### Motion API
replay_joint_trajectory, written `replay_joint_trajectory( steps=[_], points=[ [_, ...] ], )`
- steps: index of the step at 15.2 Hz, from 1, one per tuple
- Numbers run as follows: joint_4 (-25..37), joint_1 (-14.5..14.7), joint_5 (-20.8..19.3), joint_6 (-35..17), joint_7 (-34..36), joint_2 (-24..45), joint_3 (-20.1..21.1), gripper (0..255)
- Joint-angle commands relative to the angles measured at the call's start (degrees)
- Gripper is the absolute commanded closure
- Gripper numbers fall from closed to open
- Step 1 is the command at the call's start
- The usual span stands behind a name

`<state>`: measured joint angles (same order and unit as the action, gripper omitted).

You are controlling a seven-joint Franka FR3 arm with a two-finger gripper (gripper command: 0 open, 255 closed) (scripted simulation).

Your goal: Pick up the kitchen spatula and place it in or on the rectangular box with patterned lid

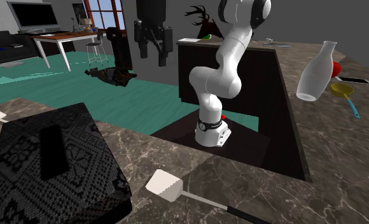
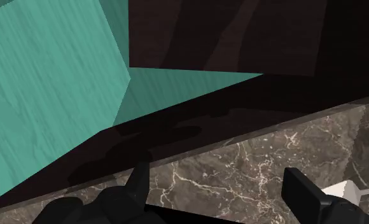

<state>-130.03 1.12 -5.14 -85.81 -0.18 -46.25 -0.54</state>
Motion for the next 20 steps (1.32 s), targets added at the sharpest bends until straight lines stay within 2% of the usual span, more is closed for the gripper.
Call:
replay_joint_trajectory(
  steps=[1,10,15,20],
  points=[
    [0.0,0.0,0.0,0.0,0.0,0.0,0.0,0],
    [-7.19,-2.51,11.77,-4.32,27.22,-1.21,13.39,0],
    [-7.7,-4.21,18.22,-8.62,42.07,2.25,21.42,0],
    [-5.77,-6.9,23.11,-14.12,56.72,8.55,29.67,0]
  ],
)
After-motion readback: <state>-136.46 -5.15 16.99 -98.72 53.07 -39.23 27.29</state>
